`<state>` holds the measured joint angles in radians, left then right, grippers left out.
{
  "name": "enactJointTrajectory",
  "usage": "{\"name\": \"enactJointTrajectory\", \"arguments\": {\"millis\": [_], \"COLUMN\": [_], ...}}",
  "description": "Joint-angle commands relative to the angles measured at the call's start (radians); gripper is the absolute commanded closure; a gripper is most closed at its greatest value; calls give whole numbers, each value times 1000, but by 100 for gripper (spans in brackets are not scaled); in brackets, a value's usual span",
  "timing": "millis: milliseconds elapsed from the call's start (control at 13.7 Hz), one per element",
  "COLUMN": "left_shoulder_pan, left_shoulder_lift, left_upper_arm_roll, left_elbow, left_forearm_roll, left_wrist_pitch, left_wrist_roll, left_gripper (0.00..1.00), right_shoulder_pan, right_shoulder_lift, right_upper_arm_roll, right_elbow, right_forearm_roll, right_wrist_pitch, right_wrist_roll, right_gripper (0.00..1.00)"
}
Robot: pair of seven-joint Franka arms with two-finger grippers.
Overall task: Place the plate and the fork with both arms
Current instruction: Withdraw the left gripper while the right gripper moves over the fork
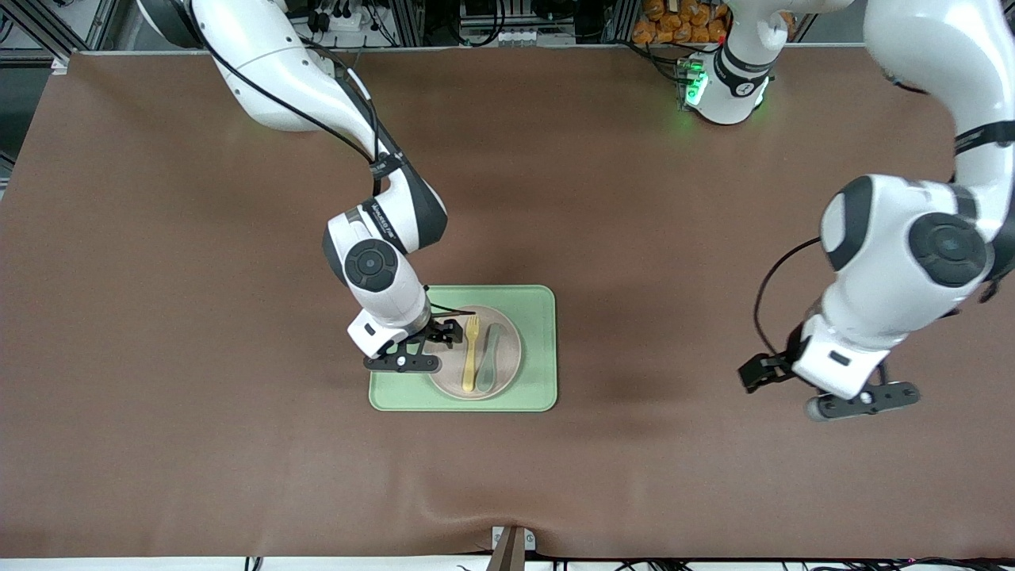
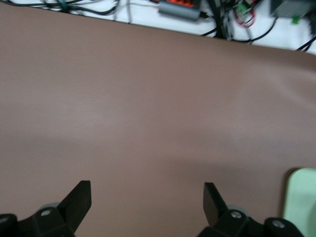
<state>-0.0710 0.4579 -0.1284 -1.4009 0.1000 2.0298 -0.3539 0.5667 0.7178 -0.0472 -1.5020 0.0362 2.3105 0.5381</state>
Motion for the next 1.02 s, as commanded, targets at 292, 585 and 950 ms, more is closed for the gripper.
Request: {"name": "enactJointTrajectory", "arguments": {"millis": [292,585,950], "left_shoulder_pan": [23,25,53], "left_shoulder_lift": [-260,-433,-535], "left_upper_arm_roll": [-13,-10,-5], "left_elbow": [-49,-156,-250], "left_forearm_roll": [18,-3,-49], "left_wrist_pitch": [-343,-444,-439], "left_wrist_roll": [53,58,101], "left_gripper": [0,0,0], "right_shoulder_pan": [50,67,68], "right_shoulder_lift": [78,103,121], "right_upper_arm_roll": [-6,-6,-6], "right_elbow": [54,69,77], "right_forearm_roll": [30,31,82], "right_wrist_pitch": [27,29,44], "right_wrist_roll": [64,111,111], "right_gripper": [14,15,21]}}
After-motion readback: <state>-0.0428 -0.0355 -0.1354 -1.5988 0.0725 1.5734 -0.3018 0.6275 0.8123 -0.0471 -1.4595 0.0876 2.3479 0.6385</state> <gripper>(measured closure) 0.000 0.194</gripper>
